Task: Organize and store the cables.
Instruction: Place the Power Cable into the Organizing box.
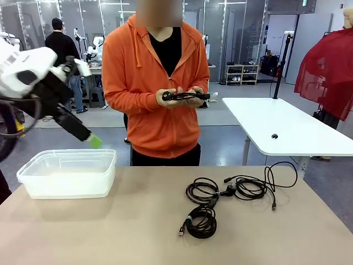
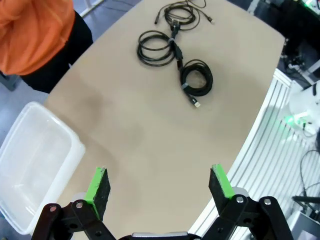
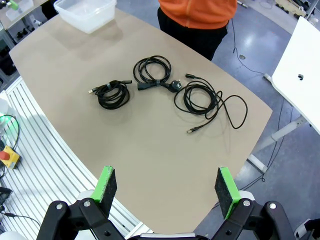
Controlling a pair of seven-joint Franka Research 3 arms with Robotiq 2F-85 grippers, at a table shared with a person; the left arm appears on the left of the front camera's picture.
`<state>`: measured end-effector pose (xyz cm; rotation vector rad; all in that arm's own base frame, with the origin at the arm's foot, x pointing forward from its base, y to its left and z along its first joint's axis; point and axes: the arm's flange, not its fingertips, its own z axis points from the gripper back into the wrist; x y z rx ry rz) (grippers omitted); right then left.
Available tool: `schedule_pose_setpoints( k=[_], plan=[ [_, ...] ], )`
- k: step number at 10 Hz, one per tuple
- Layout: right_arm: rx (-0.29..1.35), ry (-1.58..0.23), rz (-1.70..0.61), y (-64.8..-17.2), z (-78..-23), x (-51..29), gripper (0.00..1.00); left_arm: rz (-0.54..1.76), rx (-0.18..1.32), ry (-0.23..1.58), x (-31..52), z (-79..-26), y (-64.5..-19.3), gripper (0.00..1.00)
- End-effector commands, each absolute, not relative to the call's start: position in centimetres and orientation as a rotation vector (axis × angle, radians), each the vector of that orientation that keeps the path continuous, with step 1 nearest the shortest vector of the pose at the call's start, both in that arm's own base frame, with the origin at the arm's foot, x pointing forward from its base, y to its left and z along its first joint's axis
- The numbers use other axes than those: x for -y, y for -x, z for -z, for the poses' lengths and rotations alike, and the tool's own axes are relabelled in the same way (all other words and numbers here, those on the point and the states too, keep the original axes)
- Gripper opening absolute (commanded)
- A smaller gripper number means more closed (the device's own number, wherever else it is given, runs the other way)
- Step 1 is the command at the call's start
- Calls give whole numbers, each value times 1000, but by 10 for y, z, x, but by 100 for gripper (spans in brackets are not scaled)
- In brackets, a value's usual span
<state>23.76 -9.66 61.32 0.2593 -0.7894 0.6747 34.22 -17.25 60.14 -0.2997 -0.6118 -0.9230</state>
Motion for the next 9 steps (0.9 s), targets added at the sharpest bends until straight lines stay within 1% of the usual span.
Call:
schedule_pose_setpoints(
  k=[1,2,3,4,9],
  plan=[
    [792,-260,-675,-237,-614,97,100,897,617,311,184,-605,-351,100],
    [792,-260,-675,-237,-614,97,100,866,643,310,184,-606,-351,100],
    [792,-260,-675,-237,-614,97,100,768,675,366,164,-615,-352,100],
    [792,-260,-675,-237,-614,97,100,911,601,299,187,-596,-351,100],
    [792,-260,-675,-237,-614,97,100,911,601,299,187,-596,-351,100]
  ],
)
